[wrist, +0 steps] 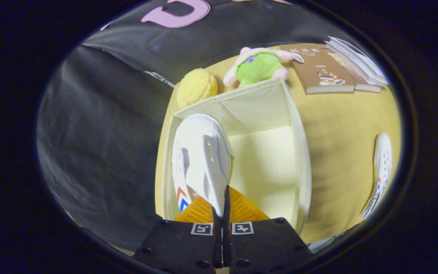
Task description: Open the storage box then place both shoes into the box .Put the left shoe in first, then the right shoe, with the right side of both shoes facing outward in a uniform manner.
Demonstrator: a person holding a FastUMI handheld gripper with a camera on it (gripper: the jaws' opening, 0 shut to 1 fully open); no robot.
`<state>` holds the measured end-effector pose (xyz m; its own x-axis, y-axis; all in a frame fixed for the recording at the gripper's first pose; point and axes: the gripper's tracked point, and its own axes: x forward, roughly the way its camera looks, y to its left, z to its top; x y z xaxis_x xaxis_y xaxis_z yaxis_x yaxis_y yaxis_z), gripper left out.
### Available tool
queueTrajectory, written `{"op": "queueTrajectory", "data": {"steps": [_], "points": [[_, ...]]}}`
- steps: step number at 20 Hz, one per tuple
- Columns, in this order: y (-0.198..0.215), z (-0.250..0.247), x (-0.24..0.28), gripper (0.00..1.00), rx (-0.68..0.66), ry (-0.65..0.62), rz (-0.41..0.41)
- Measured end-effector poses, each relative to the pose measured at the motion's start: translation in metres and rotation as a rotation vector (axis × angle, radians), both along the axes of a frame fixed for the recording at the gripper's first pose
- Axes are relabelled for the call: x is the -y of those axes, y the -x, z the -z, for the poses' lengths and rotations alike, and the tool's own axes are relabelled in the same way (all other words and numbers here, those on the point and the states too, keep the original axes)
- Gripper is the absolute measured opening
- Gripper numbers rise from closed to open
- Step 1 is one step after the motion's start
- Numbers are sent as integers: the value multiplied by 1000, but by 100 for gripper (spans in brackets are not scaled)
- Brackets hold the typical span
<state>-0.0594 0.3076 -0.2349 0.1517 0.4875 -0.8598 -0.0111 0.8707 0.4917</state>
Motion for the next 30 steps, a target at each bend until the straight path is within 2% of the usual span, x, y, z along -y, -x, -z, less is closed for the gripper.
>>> {"op": "queueTrajectory", "data": {"steps": [5,10,12,13,14,16,18,24,30], "points": [[5,28,-8,4,-51,73,-2],[10,28,-13,40,-47,59,-48],[6,17,-7,54,7,27,-75],[8,3,-18,61,17,-50,-84],[9,-8,-20,68,40,-72,-92],[1,-28,-6,82,130,-70,-123],[-2,-46,8,96,190,-98,-114],[-29,-76,120,100,357,-51,-13],[-36,-69,257,100,398,96,85]]}}
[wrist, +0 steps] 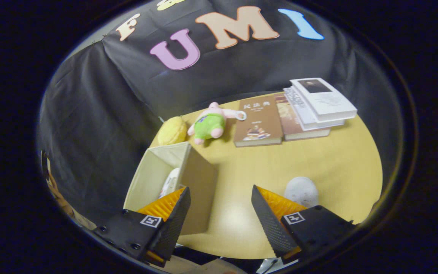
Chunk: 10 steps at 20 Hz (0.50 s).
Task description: Open the storage box then place both shoes into the box .Put the left shoe in first, then the right shoe, with the right side of both shoes facing outward in a uniform manner.
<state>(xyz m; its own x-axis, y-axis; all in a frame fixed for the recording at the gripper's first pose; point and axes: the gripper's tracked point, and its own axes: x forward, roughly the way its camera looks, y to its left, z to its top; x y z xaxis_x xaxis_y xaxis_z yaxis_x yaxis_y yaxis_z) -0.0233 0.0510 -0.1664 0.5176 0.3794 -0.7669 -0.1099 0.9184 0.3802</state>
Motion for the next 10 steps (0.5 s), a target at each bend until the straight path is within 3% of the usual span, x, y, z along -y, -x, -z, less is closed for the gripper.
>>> {"op": "queueTrajectory", "data": {"steps": [4,10], "points": [[6,21,62,100,-26,62,29],[26,70,124,100,-80,192,-19]]}}
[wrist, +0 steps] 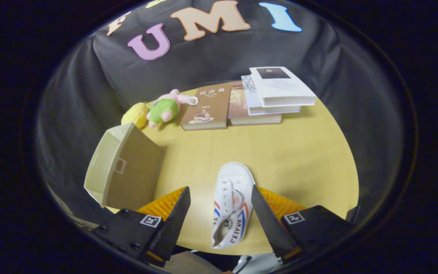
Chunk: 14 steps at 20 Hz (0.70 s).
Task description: Open the storage box then place both shoes into the box .Put the left shoe in first, then the right shoe, with the right side of both shoes facing outward in a uniform manner.
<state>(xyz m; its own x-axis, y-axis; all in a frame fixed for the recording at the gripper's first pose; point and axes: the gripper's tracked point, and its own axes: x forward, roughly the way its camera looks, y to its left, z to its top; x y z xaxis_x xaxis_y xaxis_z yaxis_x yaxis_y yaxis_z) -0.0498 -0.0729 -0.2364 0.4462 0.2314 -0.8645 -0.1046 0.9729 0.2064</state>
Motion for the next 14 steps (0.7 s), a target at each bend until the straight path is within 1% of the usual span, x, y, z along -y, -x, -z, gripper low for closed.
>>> {"op": "queueTrajectory", "data": {"steps": [3,7,11,12,14], "points": [[15,32,19,100,-54,66,-68],[38,72,29,99,-169,90,-141],[56,107,25,91,-260,100,-208],[59,113,24,89,-280,94,-215],[60,116,16,84,-320,37,-198]]}}
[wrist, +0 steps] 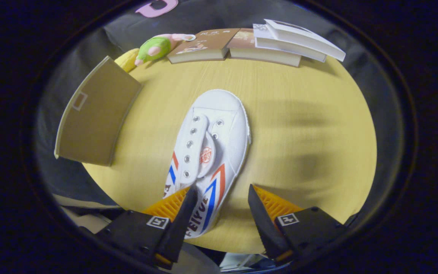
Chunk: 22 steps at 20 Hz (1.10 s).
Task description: Open the storage box then place both shoes into the box .Put the left shoe in first, then the right shoe, with the right side of both shoes facing outward in a uniform manner.
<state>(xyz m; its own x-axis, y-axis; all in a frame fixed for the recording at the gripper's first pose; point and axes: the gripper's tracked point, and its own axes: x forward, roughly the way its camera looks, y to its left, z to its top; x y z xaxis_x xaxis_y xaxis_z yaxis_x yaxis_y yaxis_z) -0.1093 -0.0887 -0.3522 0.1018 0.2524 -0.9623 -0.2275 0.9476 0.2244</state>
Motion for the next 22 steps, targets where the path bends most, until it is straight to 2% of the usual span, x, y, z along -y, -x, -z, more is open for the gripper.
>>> {"op": "queueTrajectory", "data": {"steps": [2,5,9,10,11,14,22], "points": [[1,1,-3,80,-46,-36,22],[6,-3,-3,54,-109,-83,83],[6,-8,-2,25,-150,-82,172],[5,-8,-2,25,-143,-77,177],[0,-12,1,24,-124,-79,228],[1,-13,-2,8,-124,-91,272],[-16,-50,-30,8,-106,-191,356]]}}
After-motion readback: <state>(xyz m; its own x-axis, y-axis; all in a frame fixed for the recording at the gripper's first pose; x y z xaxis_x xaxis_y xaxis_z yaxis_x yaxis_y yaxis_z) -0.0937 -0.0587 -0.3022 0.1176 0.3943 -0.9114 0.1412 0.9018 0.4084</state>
